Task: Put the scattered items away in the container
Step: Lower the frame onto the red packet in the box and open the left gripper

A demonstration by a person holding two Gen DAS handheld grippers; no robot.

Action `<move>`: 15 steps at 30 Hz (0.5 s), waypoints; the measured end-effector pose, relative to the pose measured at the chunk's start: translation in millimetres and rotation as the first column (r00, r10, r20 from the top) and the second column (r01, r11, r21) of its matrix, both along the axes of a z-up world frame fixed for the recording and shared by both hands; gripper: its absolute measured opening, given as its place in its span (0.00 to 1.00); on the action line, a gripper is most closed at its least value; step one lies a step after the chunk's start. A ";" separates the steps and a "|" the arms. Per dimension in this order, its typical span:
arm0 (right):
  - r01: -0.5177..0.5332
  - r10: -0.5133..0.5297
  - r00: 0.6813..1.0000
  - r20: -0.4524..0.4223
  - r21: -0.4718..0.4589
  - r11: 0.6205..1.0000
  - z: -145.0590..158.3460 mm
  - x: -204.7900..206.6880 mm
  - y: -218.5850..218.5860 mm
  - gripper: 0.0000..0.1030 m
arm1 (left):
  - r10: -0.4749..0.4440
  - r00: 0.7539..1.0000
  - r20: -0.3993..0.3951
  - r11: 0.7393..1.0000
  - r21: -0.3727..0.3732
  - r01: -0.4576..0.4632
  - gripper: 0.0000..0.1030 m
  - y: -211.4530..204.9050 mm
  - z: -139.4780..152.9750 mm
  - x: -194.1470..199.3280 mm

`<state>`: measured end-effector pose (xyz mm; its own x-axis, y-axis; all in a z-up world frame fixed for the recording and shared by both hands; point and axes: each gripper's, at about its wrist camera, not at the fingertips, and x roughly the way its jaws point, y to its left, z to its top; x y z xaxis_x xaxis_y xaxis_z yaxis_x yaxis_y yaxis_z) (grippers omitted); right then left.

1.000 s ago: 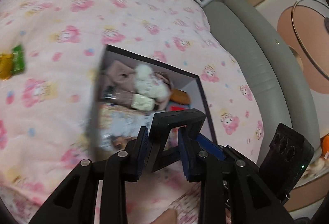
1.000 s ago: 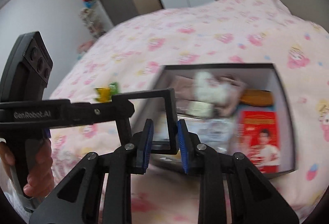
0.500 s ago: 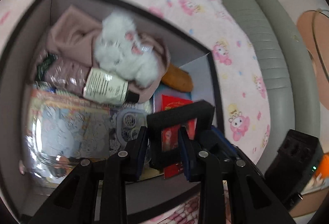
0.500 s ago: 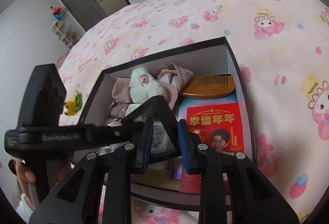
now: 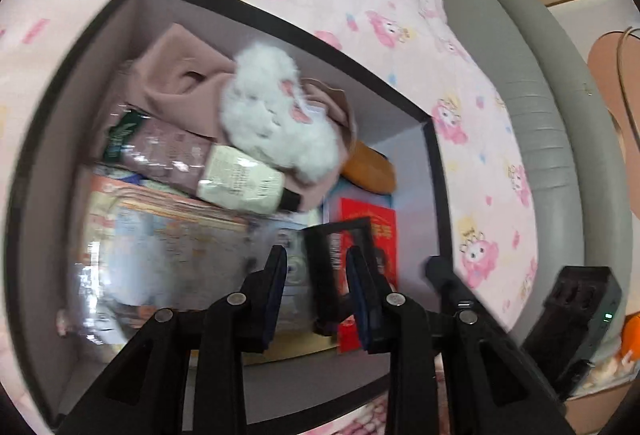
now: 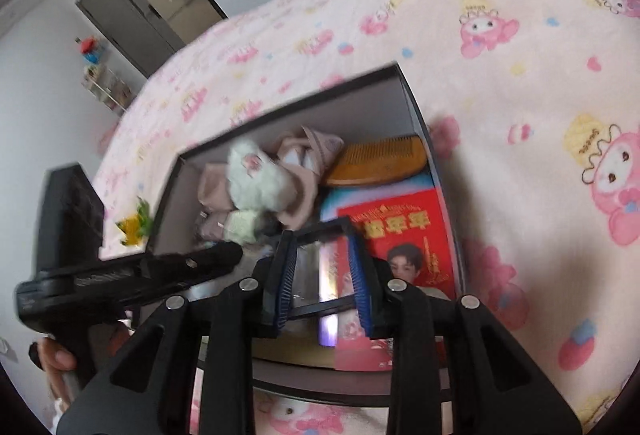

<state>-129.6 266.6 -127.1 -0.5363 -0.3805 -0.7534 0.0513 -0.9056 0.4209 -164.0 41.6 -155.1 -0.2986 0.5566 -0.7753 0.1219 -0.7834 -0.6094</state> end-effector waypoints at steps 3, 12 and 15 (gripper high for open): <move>0.004 -0.004 0.999 -0.037 -0.003 1.000 7.4 2.6 -1.5 0.27 | -0.027 1.000 0.011 1.000 0.010 0.027 0.25 5.4 -4.5 -1.2; 0.035 -0.036 0.998 -0.043 -0.026 0.999 9.0 2.9 9.5 0.27 | -0.169 0.983 0.068 0.981 0.111 0.161 0.27 46.8 -21.4 -15.7; -0.004 0.004 1.000 -0.014 -0.037 0.999 2.7 -1.1 3.1 0.27 | -0.140 0.990 0.029 0.989 0.041 0.139 0.27 38.5 -13.6 -8.6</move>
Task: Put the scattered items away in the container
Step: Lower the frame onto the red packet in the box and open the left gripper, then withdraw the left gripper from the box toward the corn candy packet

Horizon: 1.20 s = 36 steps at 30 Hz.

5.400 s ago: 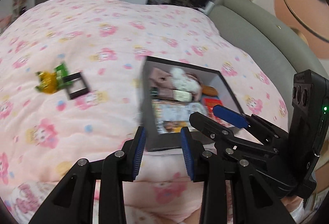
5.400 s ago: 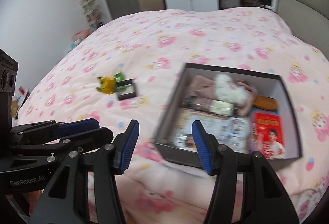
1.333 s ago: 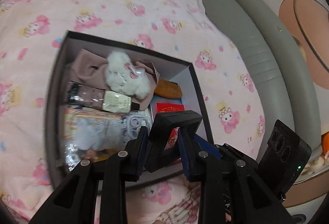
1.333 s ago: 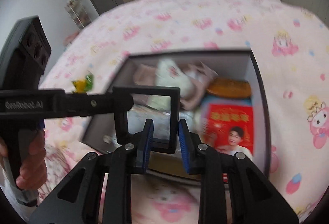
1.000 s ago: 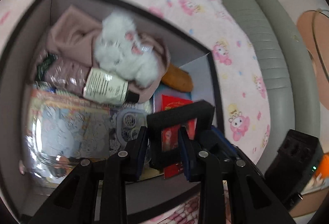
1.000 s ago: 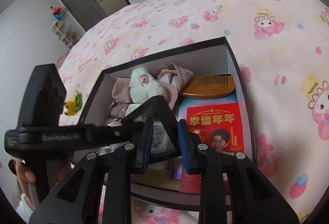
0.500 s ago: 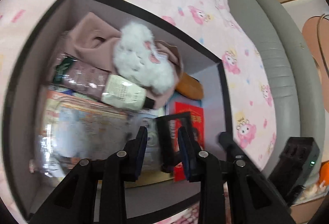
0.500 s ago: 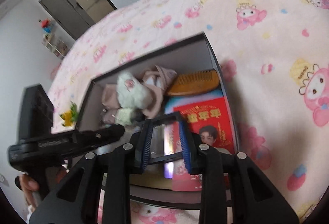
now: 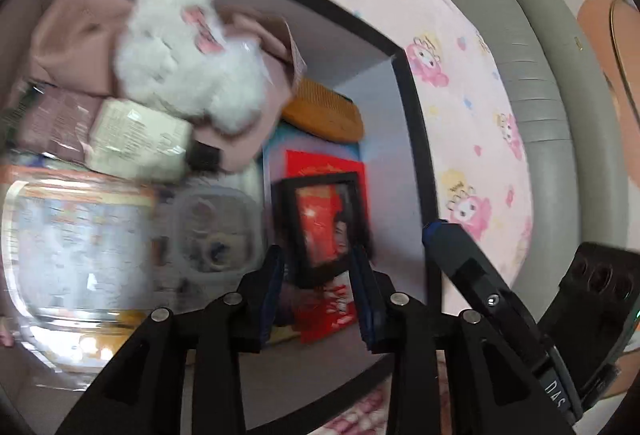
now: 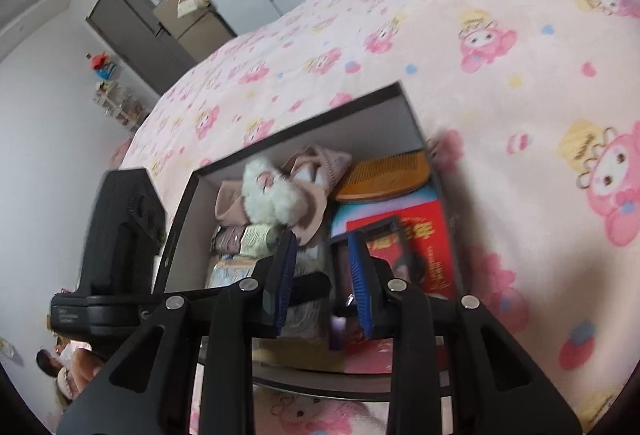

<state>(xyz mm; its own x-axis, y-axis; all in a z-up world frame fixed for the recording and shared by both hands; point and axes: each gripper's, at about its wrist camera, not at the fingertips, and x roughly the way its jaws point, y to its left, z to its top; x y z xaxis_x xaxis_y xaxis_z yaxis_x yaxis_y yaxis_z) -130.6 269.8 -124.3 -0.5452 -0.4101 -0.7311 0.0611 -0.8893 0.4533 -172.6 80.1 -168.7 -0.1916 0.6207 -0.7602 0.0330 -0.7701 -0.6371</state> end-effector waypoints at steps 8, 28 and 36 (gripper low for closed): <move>-0.147 0.139 0.984 0.112 0.067 0.987 -24.0 -10.0 -36.0 0.37 | 0.063 0.997 -0.049 0.984 -0.165 -0.070 0.27 -35.6 13.7 17.3; -0.041 0.016 0.992 0.121 0.207 0.978 -23.9 -3.8 -43.5 0.49 | 0.058 0.971 -0.233 0.960 -0.255 -0.118 0.27 -39.3 43.1 47.0; 0.001 0.005 1.000 -0.031 0.192 0.981 26.9 55.5 -62.0 0.49 | 0.008 0.946 -0.325 0.962 -0.256 -0.097 0.27 -46.1 85.4 85.3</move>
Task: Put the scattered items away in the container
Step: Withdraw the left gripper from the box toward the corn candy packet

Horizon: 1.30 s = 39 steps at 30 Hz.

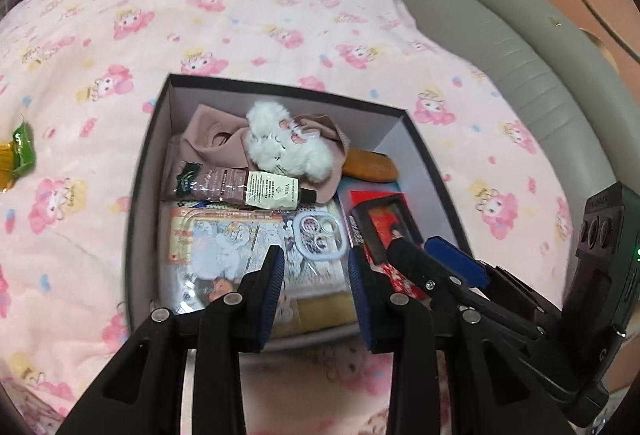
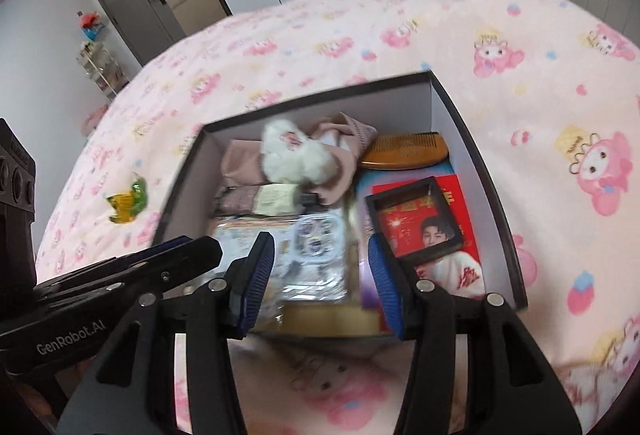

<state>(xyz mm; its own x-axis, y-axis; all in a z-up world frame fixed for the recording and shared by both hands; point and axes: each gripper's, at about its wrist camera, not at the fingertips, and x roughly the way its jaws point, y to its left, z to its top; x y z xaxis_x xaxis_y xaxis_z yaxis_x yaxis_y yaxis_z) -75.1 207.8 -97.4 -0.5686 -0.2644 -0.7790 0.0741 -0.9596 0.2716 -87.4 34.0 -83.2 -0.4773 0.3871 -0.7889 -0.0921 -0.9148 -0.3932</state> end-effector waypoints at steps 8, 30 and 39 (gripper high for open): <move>-0.091 0.091 0.993 -0.070 0.002 0.996 37.1 31.8 -49.7 0.49 | -0.019 0.996 -0.086 1.000 0.005 0.019 0.27 -37.1 37.7 46.1; -0.381 0.384 0.923 0.030 -0.068 0.922 -10.1 -23.9 -263.8 0.59 | 0.474 0.875 0.103 0.864 0.136 -0.484 0.32 -308.3 -34.2 50.8; -0.435 0.427 0.891 0.153 0.025 0.900 -81.0 -130.3 -382.9 0.59 | 0.710 0.630 0.313 0.622 0.140 -0.770 0.33 -409.7 -100.9 -27.6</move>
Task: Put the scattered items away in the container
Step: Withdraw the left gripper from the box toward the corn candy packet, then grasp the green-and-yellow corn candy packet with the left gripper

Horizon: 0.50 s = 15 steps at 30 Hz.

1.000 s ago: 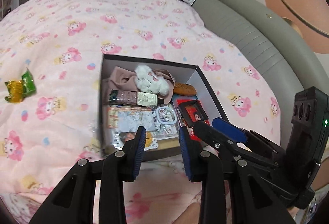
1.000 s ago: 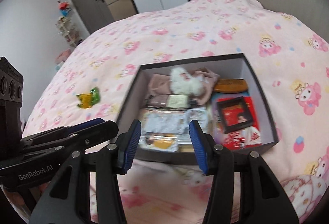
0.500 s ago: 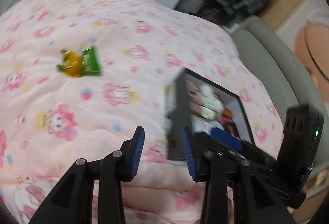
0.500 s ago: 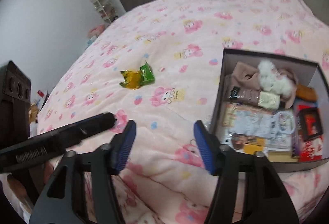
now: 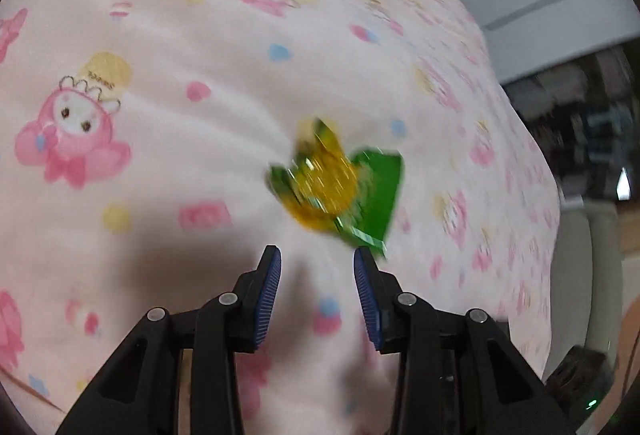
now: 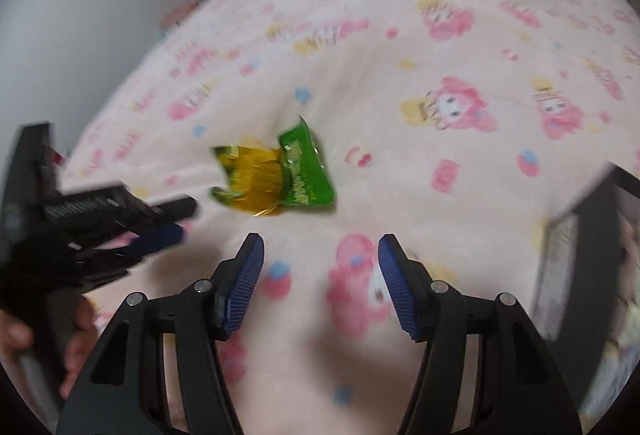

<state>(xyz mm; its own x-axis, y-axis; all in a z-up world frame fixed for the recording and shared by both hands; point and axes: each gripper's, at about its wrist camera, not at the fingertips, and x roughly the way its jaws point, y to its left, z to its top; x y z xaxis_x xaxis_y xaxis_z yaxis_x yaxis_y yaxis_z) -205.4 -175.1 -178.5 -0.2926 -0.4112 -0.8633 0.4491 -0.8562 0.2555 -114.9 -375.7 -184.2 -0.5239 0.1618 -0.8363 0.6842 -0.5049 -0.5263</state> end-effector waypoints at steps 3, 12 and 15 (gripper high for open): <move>0.018 -0.017 0.999 0.047 -0.025 1.000 -22.7 -21.8 -14.7 0.59 | 0.099 0.995 0.015 0.993 -0.057 -0.098 0.43 -22.2 -11.4 -12.5; 0.027 -0.020 0.991 0.133 -0.047 0.999 -80.0 -66.5 -34.6 0.32 | 0.028 0.999 -0.034 0.980 0.196 -0.021 0.43 -26.2 -56.4 -35.5; 0.022 -0.019 0.994 0.105 -0.025 0.999 -75.4 -63.1 -36.1 0.15 | -0.022 1.000 -0.004 0.991 0.128 0.023 0.21 -12.4 -50.1 -38.3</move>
<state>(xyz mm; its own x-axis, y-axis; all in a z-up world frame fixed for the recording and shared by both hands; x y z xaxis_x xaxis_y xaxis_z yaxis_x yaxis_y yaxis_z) -268.5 -211.2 -253.9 -0.2094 -0.4291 -0.8787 0.4009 -0.8573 0.3231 -153.2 -388.1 -234.3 -0.5211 0.2793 -0.8065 0.6719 -0.4485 -0.5895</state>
